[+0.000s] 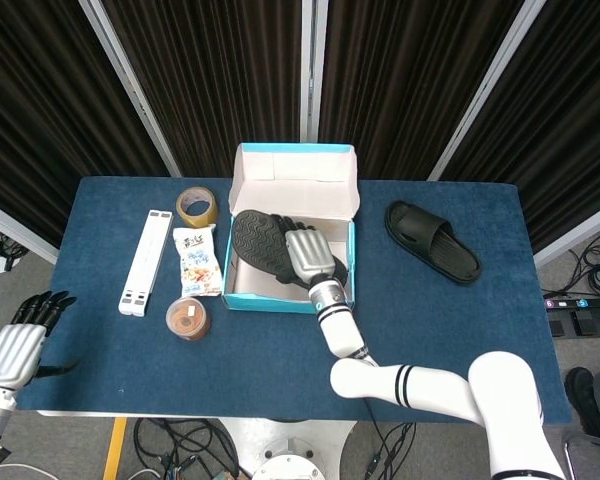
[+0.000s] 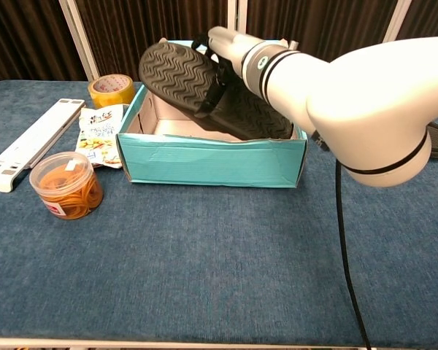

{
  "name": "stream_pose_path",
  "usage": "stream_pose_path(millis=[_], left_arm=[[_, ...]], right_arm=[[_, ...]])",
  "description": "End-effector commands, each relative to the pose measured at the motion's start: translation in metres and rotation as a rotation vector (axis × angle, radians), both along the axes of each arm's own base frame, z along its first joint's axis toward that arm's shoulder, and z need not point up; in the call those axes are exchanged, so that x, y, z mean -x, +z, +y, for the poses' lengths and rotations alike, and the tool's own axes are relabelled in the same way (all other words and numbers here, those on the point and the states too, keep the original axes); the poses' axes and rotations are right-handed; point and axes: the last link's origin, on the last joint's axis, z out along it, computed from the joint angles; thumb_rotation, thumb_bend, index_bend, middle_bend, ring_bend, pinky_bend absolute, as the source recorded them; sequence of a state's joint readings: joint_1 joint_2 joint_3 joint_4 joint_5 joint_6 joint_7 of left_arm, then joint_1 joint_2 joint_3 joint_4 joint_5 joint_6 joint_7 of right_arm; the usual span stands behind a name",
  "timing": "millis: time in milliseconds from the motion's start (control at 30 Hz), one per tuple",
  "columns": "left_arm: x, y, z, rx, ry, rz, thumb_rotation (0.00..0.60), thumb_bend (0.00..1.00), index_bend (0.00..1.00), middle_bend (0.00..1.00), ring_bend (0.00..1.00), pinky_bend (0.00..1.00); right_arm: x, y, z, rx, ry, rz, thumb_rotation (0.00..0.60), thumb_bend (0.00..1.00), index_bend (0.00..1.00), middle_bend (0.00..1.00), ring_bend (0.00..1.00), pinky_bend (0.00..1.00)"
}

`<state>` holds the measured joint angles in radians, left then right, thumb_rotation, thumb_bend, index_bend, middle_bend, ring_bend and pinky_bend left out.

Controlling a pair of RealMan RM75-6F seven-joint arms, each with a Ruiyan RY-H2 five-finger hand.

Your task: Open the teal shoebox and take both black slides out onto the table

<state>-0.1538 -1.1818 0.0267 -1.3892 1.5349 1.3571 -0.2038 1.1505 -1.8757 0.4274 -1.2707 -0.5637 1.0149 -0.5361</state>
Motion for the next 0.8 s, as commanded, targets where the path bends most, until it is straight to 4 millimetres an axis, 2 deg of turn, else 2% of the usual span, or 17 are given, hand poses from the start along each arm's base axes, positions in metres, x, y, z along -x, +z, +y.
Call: stream_pose_path(millis=[33,200,533,700,800], left_arm=[[0.0,0.0,0.0,-0.001,0.0,0.0,0.6,0.12,0.11,0.06,0.0,0.06],[-0.001,0.0,0.001,0.0,-0.002,0.003,0.6,0.12,0.11,0.06,0.0,0.06],[-0.005,-0.002,0.002,0.005,-0.018,0.01,0.6,0.12,0.11,0.06,0.0,0.06],[-0.007,-0.002,0.002,0.005,-0.023,0.011,0.6,0.12,0.11,0.06,0.0,0.06],[-0.009,-0.003,0.003,0.005,-0.03,0.009,0.6,0.12,0.11,0.06,0.0,0.06]], right_arm=[[-0.002,0.007,0.001,0.013,0.014,-0.058,0.6,0.31,0.16,0.37,0.38,0.59],[-0.009,0.018,0.006,0.022,0.059,-0.145,0.6,0.31,0.16,0.37,0.38,0.59],[-0.016,0.066,0.004,0.115,0.166,-0.294,0.6,0.3,0.17,0.37,0.38,0.59],[-0.009,0.097,0.006,0.182,0.188,-0.266,0.6,0.3,0.17,0.37,0.38,0.59],[0.005,0.117,0.01,0.214,0.186,-0.171,0.6,0.3,0.17,0.37,0.38,0.59]])
